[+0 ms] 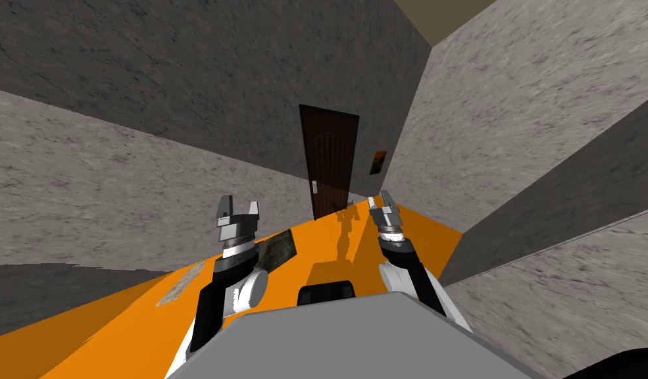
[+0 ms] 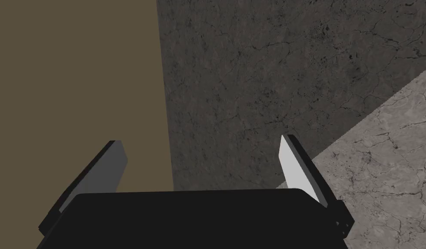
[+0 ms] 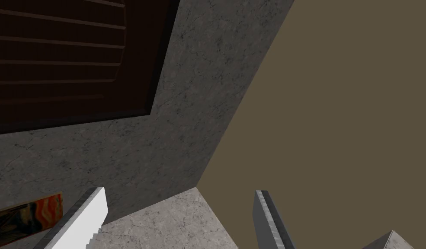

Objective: Pull the door open

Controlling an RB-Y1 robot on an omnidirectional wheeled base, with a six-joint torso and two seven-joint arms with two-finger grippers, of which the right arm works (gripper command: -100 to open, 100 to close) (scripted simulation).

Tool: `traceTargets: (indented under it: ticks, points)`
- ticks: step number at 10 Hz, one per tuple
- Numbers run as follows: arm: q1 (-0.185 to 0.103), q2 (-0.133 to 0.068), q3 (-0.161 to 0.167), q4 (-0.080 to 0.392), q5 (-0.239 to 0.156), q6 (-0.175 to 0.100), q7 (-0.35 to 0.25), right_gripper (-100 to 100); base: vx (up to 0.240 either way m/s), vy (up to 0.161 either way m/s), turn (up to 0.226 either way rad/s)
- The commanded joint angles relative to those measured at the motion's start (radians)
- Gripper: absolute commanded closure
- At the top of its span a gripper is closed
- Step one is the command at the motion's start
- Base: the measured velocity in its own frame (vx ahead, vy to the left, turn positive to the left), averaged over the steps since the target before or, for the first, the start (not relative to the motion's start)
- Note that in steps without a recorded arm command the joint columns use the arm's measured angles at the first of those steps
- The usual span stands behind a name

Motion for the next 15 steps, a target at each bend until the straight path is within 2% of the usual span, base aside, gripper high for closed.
traceTargets:
  ticks: [1, 2, 6, 15]
  points:
    - [-0.011, -0.006, 0.001, 0.024, 0.019, -0.003, 0.016, -100, 0.106, 0.005, -0.033]
    - [-0.014, -0.007, 0.001, 0.030, 0.024, -0.004, 0.020, -100, 0.170, 0.038, -0.018]
    - [-0.047, -0.022, 0.004, 0.103, 0.082, -0.013, 0.070, -100, 0.194, 0.047, -0.028]
    - [-0.137, -0.050, 0.011, 0.300, 0.239, -0.037, 0.203, -100, 0.163, 0.056, -0.036]
